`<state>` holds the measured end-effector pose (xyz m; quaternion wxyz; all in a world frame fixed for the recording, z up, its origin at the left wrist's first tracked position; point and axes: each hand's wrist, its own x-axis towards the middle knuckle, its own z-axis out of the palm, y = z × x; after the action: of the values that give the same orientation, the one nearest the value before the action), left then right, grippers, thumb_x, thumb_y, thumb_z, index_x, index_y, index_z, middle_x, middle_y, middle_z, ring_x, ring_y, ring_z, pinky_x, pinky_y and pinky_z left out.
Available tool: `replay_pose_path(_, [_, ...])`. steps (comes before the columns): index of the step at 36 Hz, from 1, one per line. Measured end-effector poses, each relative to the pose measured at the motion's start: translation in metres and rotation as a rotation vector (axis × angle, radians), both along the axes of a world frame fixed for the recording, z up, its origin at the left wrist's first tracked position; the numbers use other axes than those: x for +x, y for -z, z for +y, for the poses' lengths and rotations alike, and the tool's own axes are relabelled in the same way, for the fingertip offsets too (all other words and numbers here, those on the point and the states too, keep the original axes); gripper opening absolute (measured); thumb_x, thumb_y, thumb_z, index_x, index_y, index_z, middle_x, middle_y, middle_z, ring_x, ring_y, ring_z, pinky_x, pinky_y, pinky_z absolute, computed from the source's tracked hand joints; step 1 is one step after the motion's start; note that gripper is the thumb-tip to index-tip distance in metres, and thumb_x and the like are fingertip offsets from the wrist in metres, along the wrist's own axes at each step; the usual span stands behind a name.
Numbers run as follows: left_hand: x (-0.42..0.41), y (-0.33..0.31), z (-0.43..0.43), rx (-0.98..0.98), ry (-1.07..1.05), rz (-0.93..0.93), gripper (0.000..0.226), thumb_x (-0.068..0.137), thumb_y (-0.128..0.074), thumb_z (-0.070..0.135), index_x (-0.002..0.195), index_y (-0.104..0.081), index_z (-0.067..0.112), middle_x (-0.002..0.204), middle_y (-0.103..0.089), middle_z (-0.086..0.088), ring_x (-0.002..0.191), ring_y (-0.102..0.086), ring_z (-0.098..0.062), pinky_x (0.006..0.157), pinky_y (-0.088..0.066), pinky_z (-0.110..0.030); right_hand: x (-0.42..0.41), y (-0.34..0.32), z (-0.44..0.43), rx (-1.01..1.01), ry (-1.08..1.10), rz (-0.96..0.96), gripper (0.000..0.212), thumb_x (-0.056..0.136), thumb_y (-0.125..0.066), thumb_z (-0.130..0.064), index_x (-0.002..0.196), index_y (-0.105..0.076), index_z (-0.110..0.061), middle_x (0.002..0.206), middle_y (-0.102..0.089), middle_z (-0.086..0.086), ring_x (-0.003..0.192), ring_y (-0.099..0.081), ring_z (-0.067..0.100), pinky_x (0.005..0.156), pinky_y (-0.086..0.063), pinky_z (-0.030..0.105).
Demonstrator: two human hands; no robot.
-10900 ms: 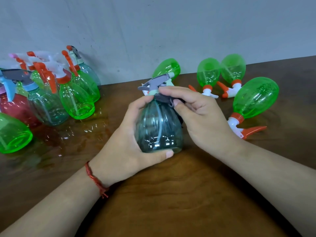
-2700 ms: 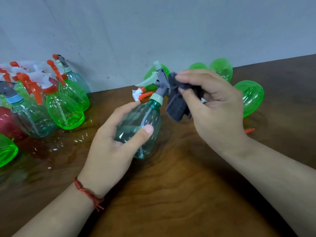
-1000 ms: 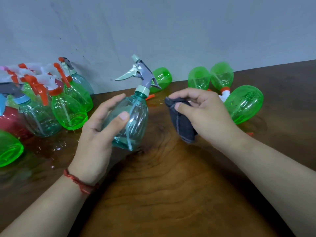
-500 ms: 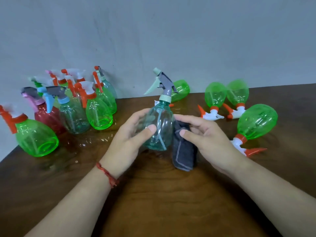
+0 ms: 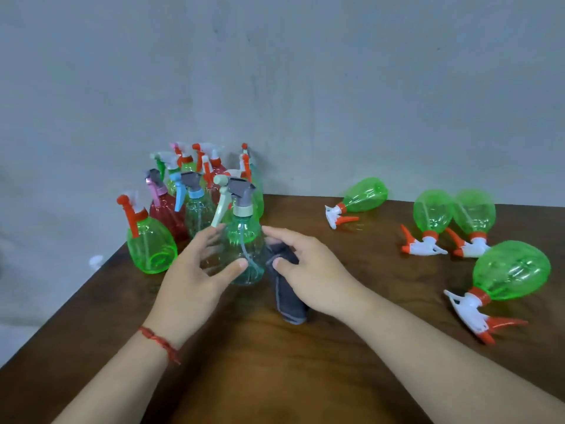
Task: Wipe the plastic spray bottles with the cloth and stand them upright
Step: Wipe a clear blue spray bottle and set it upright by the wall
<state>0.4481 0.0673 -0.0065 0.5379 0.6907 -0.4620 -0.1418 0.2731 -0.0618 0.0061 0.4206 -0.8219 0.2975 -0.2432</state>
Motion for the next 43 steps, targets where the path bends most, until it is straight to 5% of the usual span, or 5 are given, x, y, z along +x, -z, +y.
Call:
replay_pose_path(14, [0.074, 0.018, 0.021, 0.276, -0.31, -0.197, 0.068, 0.095, -0.078, 0.045, 0.155, -0.05, 0.032, 0.12, -0.059, 0.005, 0.101, -0.065, -0.016, 0.085, -0.048, -0.031, 0.097, 0.003, 0.025, 0.042, -0.095, 0.112, 0.06, 0.104, -0.058, -0.012, 0.154, -0.05, -0.046, 0.151, -0.055, -0.018, 0.121, -0.06, 0.007, 0.078, -0.047, 0.013])
replay_pose_path(25, [0.033, 0.016, 0.027, 0.207, -0.219, 0.032, 0.038, 0.1, -0.067, 0.047, 0.082, -0.058, 0.015, 0.077, -0.068, -0.008, 0.073, -0.064, -0.02, 0.076, -0.05, -0.041, 0.046, -0.003, 0.012, 0.482, 0.036, -0.339, 0.029, 0.099, -0.072, -0.008, 0.12, -0.075, -0.028, 0.119, -0.077, -0.002, 0.112, -0.074, 0.018, 0.106, -0.057, 0.046])
replay_pose_path(30, [-0.015, 0.004, 0.005, 0.154, 0.121, 0.042, 0.008, 0.098, -0.072, 0.04, 0.099, -0.064, 0.038, 0.091, -0.069, 0.012, 0.079, -0.065, -0.007, 0.074, -0.053, -0.034, -0.009, 0.0, 0.002, 0.545, 0.082, -0.431, 0.029, 0.099, -0.067, 0.0, 0.124, -0.073, -0.014, 0.117, -0.078, 0.009, 0.117, -0.072, 0.032, 0.111, -0.052, 0.054])
replay_pose_path(37, [-0.083, 0.001, -0.048, 0.15, 0.233, -0.098, 0.044, 0.092, -0.079, 0.049, 0.128, -0.054, 0.051, 0.115, -0.063, 0.023, 0.097, -0.065, 0.004, 0.075, -0.046, -0.008, -0.078, 0.003, -0.02, 0.506, 0.141, -0.419, 0.028, 0.101, -0.066, -0.003, 0.124, -0.074, -0.015, 0.118, -0.079, 0.007, 0.115, -0.074, 0.027, 0.111, -0.051, 0.057])
replay_pose_path(43, [-0.126, 0.0, -0.103, 0.096, 0.225, -0.09, 0.015, 0.095, -0.08, 0.033, 0.087, -0.067, 0.033, 0.081, -0.069, 0.012, 0.068, -0.061, 0.0, 0.064, -0.046, -0.011, -0.126, 0.011, -0.043, 0.506, 0.146, -0.532, 0.04, 0.089, -0.076, -0.013, 0.128, -0.075, -0.021, 0.127, -0.076, 0.005, 0.124, -0.07, 0.025, 0.116, -0.048, 0.055])
